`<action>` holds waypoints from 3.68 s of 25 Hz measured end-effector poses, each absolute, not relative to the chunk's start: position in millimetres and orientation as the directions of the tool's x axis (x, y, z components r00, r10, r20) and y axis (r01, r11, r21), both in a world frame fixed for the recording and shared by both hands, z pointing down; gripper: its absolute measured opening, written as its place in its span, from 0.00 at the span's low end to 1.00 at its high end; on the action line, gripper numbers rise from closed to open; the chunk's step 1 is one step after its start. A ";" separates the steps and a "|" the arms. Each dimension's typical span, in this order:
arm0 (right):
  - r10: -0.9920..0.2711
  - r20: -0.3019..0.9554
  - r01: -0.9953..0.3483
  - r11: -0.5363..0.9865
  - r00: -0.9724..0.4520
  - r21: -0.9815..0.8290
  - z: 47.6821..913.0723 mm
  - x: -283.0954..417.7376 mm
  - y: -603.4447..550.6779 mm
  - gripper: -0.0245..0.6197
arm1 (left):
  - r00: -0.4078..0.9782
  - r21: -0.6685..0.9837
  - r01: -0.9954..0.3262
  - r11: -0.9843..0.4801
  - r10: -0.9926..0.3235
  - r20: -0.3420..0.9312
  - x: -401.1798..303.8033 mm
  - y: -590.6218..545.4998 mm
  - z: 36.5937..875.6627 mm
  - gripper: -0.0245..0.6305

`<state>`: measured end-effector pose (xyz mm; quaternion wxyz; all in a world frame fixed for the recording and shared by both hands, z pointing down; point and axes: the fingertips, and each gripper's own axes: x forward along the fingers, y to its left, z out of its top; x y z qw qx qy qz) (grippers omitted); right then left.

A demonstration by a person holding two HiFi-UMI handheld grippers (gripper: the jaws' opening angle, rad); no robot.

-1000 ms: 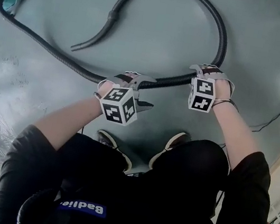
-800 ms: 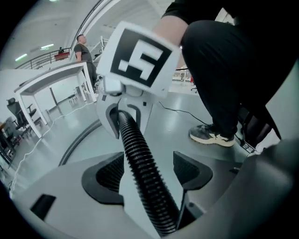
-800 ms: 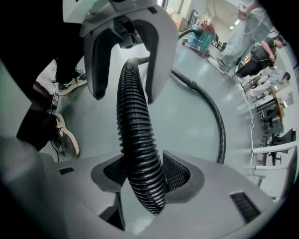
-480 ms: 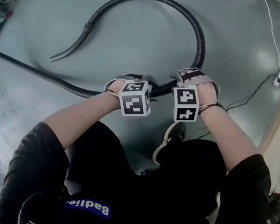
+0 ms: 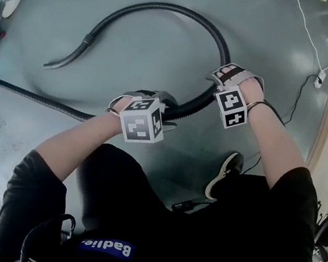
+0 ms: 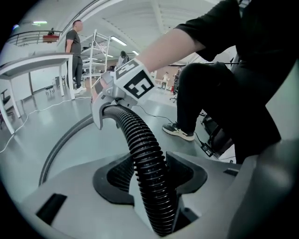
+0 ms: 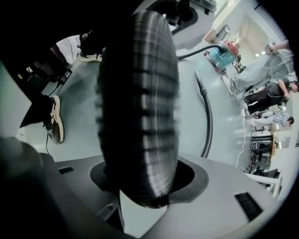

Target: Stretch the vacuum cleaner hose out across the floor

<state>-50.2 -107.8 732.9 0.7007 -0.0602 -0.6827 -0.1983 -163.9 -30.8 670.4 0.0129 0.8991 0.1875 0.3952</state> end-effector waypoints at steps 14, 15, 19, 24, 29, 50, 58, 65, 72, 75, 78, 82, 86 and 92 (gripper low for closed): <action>-0.342 0.939 0.188 0.921 -0.034 0.342 727.7 42.0 -149.8 0.36 | 0.556 0.202 0.141 -0.969 0.246 0.793 -79.2 -25.4 710.8 0.55; -0.353 0.935 0.183 0.917 -0.040 0.354 724.1 40.4 -148.5 0.36 | 0.593 0.206 0.089 -0.974 0.219 0.775 -58.5 -33.6 703.3 0.56; -0.393 0.914 0.182 0.896 -0.103 0.405 703.8 32.6 -129.0 0.36 | 0.643 0.204 -0.027 -0.979 0.139 0.754 23.9 -59.1 685.9 0.56; -0.383 0.906 0.316 0.850 -0.180 0.422 710.5 54.8 -96.9 0.36 | 0.567 0.232 -0.020 -0.973 0.180 0.803 63.4 -41.9 692.9 0.44; -0.394 0.901 0.374 0.820 -0.179 0.433 744.6 118.5 -109.0 0.36 | 0.503 0.230 0.084 -0.969 0.241 0.830 55.2 -7.6 689.8 0.42; -0.583 0.806 0.252 0.768 -0.105 0.588 695.6 181.3 -125.8 0.36 | 0.658 0.423 0.050 -0.905 0.348 0.667 134.0 -2.0 684.8 0.51; -0.573 0.785 0.357 0.700 -0.238 0.619 699.6 189.8 -83.7 0.36 | 0.639 0.543 0.077 -0.836 0.459 0.617 163.1 24.3 674.8 0.46; -0.436 0.866 0.440 0.746 -0.245 0.500 754.4 242.6 -123.2 0.38 | 0.548 0.507 0.270 -0.819 0.563 0.618 158.3 73.1 650.3 0.46; -0.466 0.852 0.208 0.832 -0.239 0.514 748.6 280.5 -150.3 0.34 | 0.546 0.449 0.327 -0.832 0.554 0.628 153.8 74.0 656.8 0.47; -0.519 0.840 0.098 0.838 -0.157 0.536 737.5 318.8 -143.4 0.33 | 0.535 0.390 0.344 -0.854 0.520 0.665 159.5 72.2 671.1 0.47; -0.564 0.825 -0.017 0.825 -0.025 0.564 726.2 367.7 -126.5 0.33 | 0.563 0.329 0.336 -0.882 0.468 0.681 174.6 63.3 678.7 0.47; -0.568 0.806 -0.113 0.801 0.165 0.588 711.0 404.9 -84.7 0.33 | 0.649 0.317 0.301 -0.899 0.437 0.622 211.9 46.0 661.5 0.47; -0.588 0.772 -0.178 0.756 0.241 0.630 690.3 391.1 -54.6 0.33 | 0.598 0.362 0.350 -0.864 0.504 0.624 253.9 59.0 664.5 0.53; -0.609 0.758 -0.104 0.759 0.236 0.642 687.4 386.3 -36.4 0.33 | 0.574 0.520 0.382 -0.764 0.637 0.515 288.6 109.5 675.3 0.58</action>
